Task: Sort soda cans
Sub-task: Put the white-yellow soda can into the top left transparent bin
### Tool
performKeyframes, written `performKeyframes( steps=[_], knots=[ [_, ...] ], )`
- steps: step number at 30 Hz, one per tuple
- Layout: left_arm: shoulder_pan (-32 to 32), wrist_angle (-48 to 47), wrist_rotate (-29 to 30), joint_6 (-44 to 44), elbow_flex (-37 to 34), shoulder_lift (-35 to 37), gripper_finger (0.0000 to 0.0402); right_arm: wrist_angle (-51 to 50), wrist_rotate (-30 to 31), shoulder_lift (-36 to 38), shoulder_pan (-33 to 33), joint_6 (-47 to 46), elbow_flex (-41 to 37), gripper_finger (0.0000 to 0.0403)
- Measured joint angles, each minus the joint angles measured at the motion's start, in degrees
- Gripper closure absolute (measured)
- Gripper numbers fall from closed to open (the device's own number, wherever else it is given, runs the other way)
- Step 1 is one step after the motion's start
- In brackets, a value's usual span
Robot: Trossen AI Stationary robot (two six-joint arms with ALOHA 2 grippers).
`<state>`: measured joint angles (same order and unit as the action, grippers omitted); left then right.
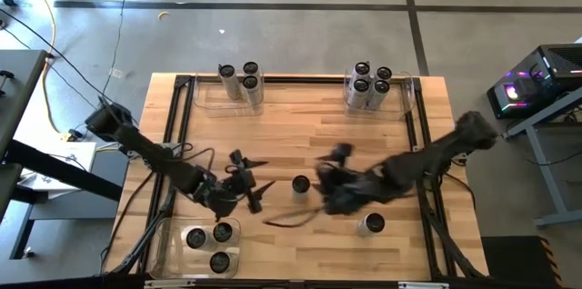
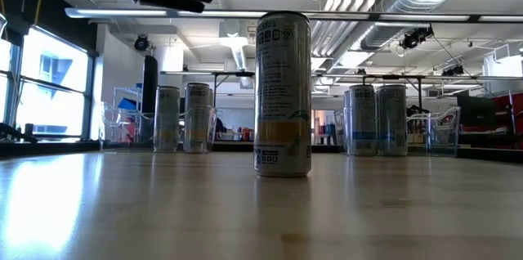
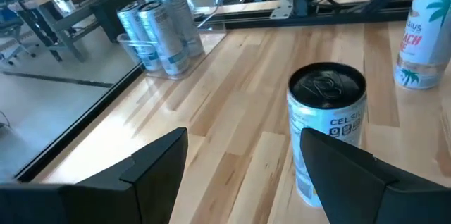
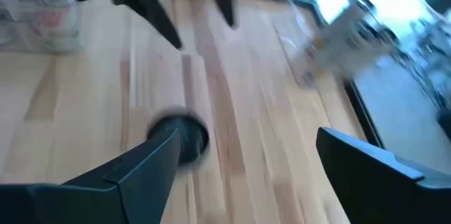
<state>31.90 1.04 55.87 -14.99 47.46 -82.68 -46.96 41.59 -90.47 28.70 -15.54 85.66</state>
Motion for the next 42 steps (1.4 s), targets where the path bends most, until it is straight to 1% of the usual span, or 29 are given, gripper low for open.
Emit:
performKeyframes(
  steps=[3,5,8,12,16,18,22,24,27,32,36,38,42],
  knots=[
    [-1.18,6.92,-0.39,0.63,-0.02,-3.81,0.0133,-1.82,4.16,7.05,4.94,-11.54,-6.47,0.0074],
    [-2.07,10.90,-2.01,1.96,-0.02,-5.23,0.0133,-1.23,7.54,10.86,8.41,-18.20,-11.60,0.0074],
    [-3.54,15.72,-8.69,3.55,0.00,-6.19,0.0125,2.08,12.98,15.10,13.52,-25.55,-19.27,0.0073],
    [-4.63,18.79,-15.82,1.58,0.01,-6.14,0.0101,8.60,19.43,17.75,18.30,-30.89,-27.26,0.0073],
    [-4.66,18.72,-19.34,3.33,0.00,-6.58,0.0080,16.59,21.75,17.77,20.71,-30.43,-32.42,0.0073],
    [-4.66,19.21,-19.29,3.75,0.00,-7.00,0.0076,20.64,21.80,17.77,21.03,-29.61,-34.53,0.0073],
    [-5.59,23.12,-18.77,3.68,-0.01,-9.97,0.0075,24.95,22.22,17.77,20.94,-29.10,-36.97,0.0073],
    [-6.15,27.34,-18.39,3.65,0.02,-12.28,0.0075,25.40,22.38,17.76,20.97,-29.21,-37.53,0.0073],
    [-6.64,31.13,-17.87,3.31,0.00,-15.61,0.0075,25.49,22.92,17.75,20.97,-29.43,-37.76,0.0073],
    [-7.58,35.66,-16.98,-0.24,-0.02,-18.77,0.0075,25.93,22.91,17.75,20.97,-29.42,-37.79,0.0073],
    [-7.93,38.46,-17.04,0.43,-0.02,-20.87,0.0075,25.92,22.92,17.75,20.97,-29.43,-37.79,0.0073],
    [-8.18,39.59,-17.48,0.44,-0.02,-21.63,0.0075,25.95,22.94,17.75,20.97,-29.43,-37.79,0.0073],
    [-9.56,40.10,-20.33,-1.43,0.02,-22.41,0.0076,26.35,22.97,17.75,20.97,-29.42,-37.79,0.0073]
  ],
)
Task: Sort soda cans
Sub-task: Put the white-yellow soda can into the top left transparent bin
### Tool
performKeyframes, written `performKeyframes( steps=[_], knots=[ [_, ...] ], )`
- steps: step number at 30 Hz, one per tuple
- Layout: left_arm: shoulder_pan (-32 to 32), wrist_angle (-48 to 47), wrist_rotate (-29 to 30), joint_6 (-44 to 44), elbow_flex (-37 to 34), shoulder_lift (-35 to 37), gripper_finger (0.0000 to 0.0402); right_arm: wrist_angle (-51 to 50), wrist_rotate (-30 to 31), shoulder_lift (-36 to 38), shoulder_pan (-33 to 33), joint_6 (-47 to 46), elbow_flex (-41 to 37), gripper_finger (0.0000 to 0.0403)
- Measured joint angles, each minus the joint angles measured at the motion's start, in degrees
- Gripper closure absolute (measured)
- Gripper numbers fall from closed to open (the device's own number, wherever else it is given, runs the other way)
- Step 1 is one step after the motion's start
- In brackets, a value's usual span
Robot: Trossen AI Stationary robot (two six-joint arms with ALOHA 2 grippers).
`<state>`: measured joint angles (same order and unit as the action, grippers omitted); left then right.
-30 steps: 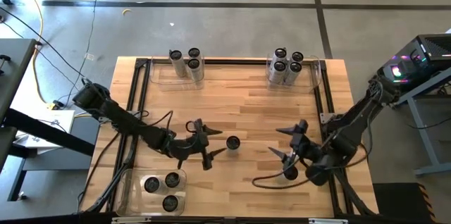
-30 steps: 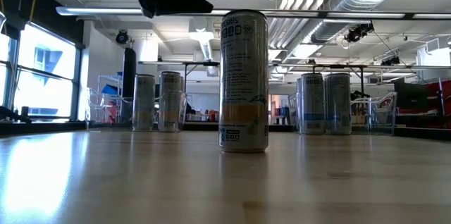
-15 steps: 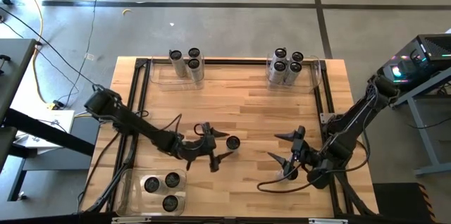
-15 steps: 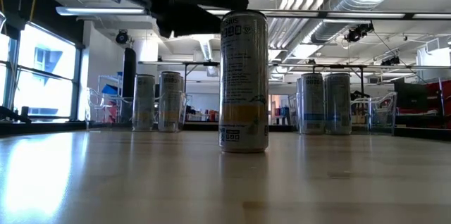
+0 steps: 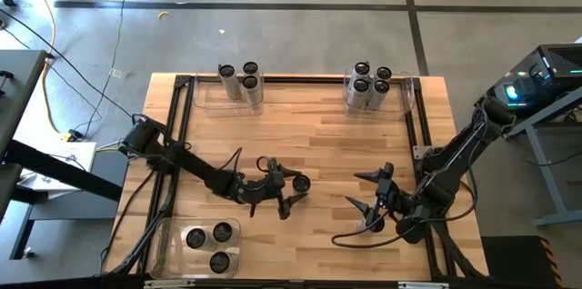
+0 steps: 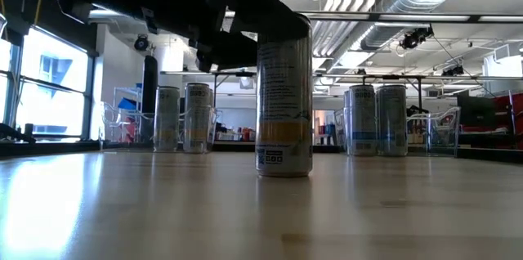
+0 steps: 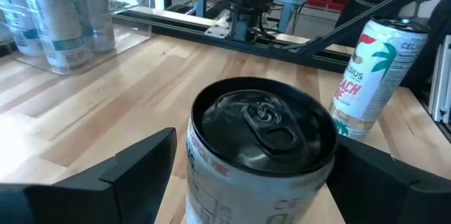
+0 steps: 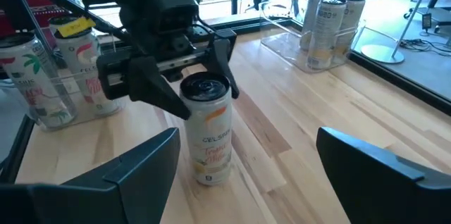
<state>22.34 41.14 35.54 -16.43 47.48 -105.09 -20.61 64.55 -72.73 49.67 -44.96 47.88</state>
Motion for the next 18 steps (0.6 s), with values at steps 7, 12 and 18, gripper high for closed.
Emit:
performKeyframes(
  steps=[7,12,18],
  knots=[
    [-1.34,0.96,-0.53,2.05,0.02,-0.18,0.0123,0.01,0.02,0.00,0.00,-0.01,0.00,0.0073],
    [-1.29,0.90,-0.52,3.12,-0.08,0.74,0.0165,0.01,0.02,0.00,0.00,-0.01,0.00,0.0073],
    [1.12,-6.58,7.97,14.45,-0.06,13.33,0.0165,-0.01,0.02,0.00,0.00,-0.01,0.00,0.0073]
  ],
)
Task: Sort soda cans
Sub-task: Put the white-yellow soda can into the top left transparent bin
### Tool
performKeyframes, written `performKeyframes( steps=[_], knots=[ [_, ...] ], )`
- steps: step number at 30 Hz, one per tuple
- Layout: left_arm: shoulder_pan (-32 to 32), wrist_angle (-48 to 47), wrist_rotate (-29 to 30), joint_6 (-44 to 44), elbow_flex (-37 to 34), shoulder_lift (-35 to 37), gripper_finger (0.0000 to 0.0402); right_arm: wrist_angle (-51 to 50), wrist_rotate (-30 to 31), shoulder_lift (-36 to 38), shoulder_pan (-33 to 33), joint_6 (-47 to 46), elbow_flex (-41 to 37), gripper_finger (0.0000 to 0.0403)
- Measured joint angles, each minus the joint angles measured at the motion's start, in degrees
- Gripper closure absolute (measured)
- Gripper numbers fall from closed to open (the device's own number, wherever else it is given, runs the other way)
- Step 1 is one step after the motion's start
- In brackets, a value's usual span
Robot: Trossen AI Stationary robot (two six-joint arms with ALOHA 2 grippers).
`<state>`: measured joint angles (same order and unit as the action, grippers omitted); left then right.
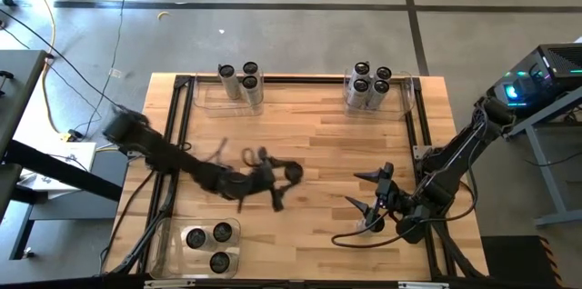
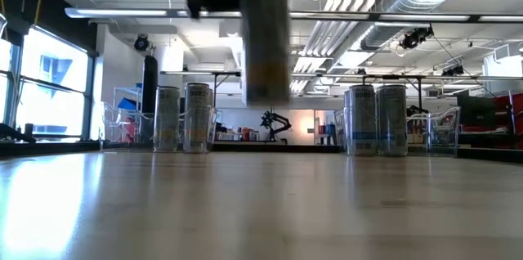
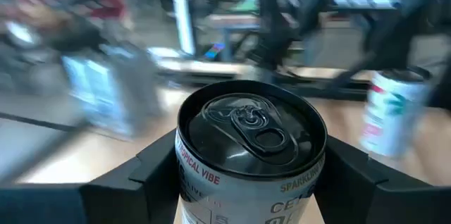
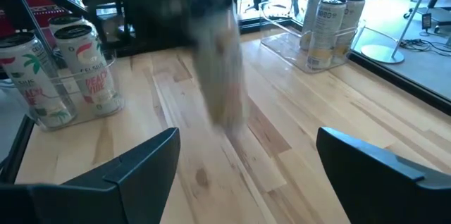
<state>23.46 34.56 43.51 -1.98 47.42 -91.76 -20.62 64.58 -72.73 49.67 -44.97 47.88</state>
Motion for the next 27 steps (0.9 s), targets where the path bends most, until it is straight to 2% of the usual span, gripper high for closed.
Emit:
performKeyframes(
  steps=[7,12,15,18,24,27],
  knots=[
    [-0.15,-22.68,18.61,9.89,-0.30,24.96,0.0165,-0.04,0.02,0.00,0.00,0.43,0.00,0.0073],
    [-8.16,-27.79,22.53,12.09,-7.38,40.60,0.0165,-0.04,2.25,-1.14,0.00,0.44,0.00,0.0073],
    [-15.46,-26.33,21.38,11.25,-13.55,48.34,0.0165,0.02,2.93,-2.09,-0.15,0.44,0.00,0.0073],
    [-22.89,-21.63,18.01,9.40,-20.87,52.98,0.0165,0.27,2.93,-2.62,-0.17,0.44,0.00,0.0073],
    [-35.94,-3.74,7.77,7.64,-32.75,53.11,0.0165,0.53,4.14,-2.64,-0.17,0.14,0.00,0.0073],
    [-41.31,-1.06,3.68,5.05,-35.10,51.00,0.0165,0.84,4.23,-2.64,-0.17,0.02,0.00,0.0073]
  ],
)
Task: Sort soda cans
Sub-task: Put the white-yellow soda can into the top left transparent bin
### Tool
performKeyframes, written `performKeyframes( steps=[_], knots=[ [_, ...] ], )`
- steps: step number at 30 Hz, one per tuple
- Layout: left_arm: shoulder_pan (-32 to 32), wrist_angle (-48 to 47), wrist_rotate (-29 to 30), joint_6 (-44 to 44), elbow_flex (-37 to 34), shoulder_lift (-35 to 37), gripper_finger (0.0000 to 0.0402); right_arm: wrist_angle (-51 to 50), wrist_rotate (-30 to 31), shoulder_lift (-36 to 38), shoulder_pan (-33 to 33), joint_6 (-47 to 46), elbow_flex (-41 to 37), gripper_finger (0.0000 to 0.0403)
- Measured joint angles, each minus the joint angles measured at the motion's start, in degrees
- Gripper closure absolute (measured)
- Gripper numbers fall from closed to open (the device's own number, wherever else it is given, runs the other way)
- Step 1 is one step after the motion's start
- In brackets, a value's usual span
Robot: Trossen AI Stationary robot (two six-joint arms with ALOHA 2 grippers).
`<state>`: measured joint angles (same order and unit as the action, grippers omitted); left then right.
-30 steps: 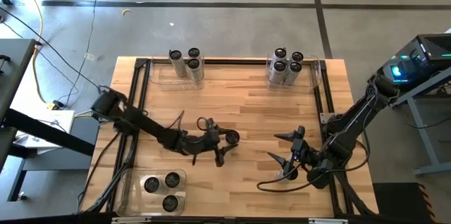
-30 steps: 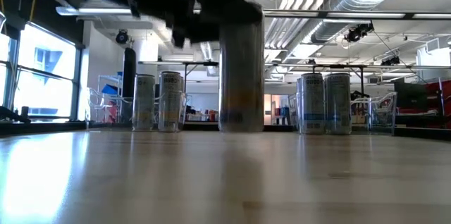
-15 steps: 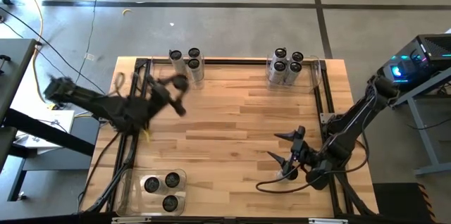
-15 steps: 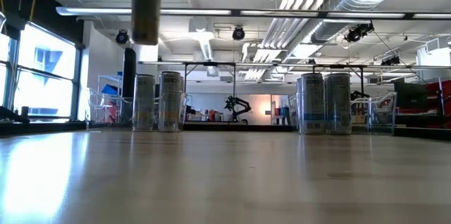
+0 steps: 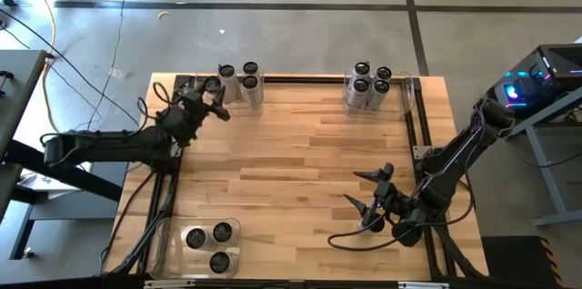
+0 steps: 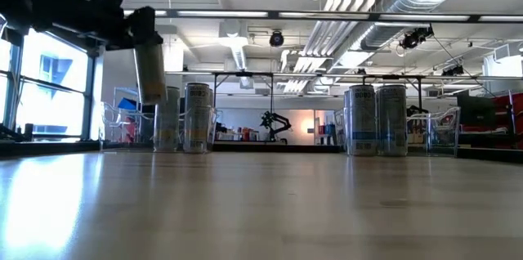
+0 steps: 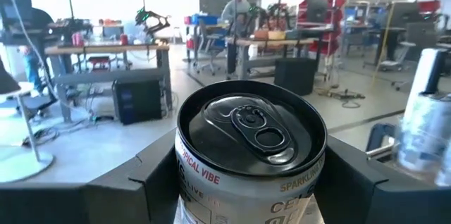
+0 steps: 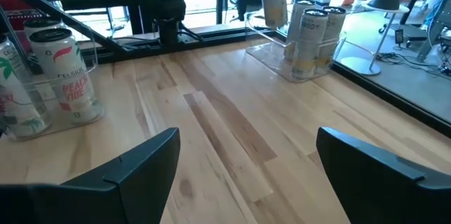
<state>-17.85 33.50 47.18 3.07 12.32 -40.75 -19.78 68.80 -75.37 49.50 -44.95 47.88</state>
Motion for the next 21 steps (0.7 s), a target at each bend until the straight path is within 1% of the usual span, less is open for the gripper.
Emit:
performKeyframes(
  steps=[4,8,14,21],
  knots=[
    [-5.94,1.37,-6.22,-3.14,-0.44,-3.75,0.0165,0.14,0.04,0.00,0.00,0.00,0.00,0.0073],
    [-9.55,4.02,-12.56,-5.72,-0.44,-9.30,0.0165,0.50,0.06,0.00,0.00,-0.01,0.00,0.0073],
    [-11.85,7.05,-14.10,-8.20,-0.40,-18.63,0.0165,0.60,0.06,0.00,0.00,0.02,0.00,0.0073],
    [-12.20,13.12,-13.99,-8.53,-0.40,-27.63,0.0165,0.60,0.06,0.00,0.00,0.39,0.00,0.0073]
  ],
)
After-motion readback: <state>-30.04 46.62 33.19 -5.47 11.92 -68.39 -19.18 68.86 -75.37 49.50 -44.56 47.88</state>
